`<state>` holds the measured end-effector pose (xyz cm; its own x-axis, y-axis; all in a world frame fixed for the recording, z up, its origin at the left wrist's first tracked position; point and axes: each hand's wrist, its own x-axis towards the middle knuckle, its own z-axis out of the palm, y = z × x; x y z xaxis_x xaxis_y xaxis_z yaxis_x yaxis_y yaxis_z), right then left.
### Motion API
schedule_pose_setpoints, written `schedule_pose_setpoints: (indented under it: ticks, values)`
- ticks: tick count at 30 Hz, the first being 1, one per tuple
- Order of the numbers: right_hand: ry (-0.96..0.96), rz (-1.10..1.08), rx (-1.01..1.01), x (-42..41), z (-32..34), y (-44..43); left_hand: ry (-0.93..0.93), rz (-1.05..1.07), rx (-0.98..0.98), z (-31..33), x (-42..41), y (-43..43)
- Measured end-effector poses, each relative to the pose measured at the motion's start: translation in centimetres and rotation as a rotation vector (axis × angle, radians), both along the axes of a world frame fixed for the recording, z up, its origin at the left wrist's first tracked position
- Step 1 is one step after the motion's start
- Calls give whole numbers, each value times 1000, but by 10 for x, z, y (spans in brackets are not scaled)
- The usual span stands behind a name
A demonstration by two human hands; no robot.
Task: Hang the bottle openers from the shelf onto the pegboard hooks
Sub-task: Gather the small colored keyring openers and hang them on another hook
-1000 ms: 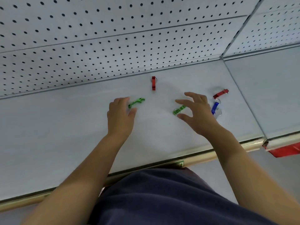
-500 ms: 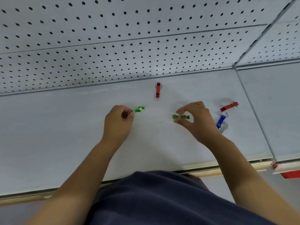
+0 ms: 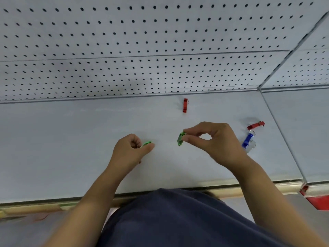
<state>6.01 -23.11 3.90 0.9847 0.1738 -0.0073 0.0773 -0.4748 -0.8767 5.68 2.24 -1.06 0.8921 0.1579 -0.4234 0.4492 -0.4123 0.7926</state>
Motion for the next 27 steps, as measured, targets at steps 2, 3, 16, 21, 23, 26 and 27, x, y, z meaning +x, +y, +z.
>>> schedule_pose_setpoints:
  ticks: [2, 3, 16, 21, 23, 26, 27]
  values:
    - [-14, 8, 24, -9, 3, 14, -12, 22, -58, 4, -12, 11]
    - [-15, 8, 29, -13, 4, 21, -21, 33, -86, 6, -18, 17]
    - [-9, -58, 187, -59, 30, 160, -137, 31, -55, 79, -75, 139]
    - [-117, -82, 221, -74, 57, 225, -303, -1, -32, 108, -91, 191]
    - [-161, -98, 232, -80, 70, 247, -406, -56, 40, 118, -95, 210]
    - [-228, -91, 247, -86, 90, 277, -532, -111, 128, 135, -101, 235]
    - [-246, -79, 260, -87, 97, 285, -570, -110, 125, 141, -103, 241]
